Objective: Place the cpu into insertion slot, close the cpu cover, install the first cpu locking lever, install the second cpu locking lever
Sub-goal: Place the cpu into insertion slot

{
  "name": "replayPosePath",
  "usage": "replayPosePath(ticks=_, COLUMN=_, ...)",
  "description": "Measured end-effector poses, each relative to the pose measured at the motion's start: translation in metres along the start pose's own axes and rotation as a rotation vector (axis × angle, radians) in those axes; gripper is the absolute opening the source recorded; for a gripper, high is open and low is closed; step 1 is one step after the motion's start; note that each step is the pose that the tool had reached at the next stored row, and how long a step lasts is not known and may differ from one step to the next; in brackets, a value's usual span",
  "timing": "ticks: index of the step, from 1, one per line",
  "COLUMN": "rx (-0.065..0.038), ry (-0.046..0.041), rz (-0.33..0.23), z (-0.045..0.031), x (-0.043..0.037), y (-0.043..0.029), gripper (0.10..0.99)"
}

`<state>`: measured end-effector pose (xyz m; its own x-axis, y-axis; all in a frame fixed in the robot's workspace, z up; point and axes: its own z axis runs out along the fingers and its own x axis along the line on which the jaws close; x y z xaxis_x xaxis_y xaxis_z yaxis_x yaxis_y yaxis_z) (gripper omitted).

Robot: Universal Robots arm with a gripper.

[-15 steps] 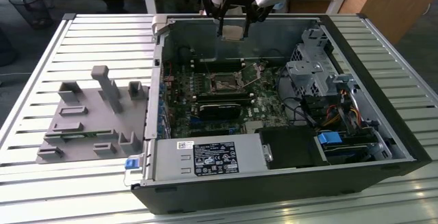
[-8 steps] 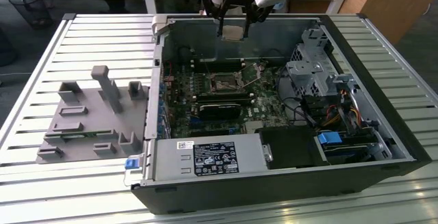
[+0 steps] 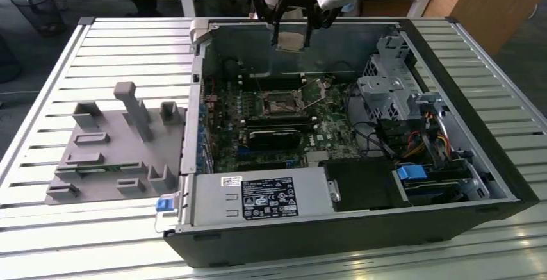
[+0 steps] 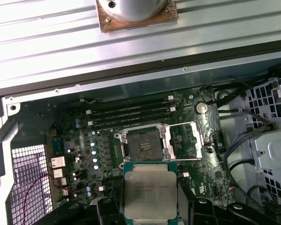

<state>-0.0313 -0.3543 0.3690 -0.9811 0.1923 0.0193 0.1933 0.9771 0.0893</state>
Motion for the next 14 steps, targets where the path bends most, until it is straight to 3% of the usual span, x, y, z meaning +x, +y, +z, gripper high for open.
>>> replayPosePath(ticks=14, rx=-0.001, ry=-0.0027, rz=0.030, z=0.0006, x=0.0000, y=0.0000, gripper=0.541)
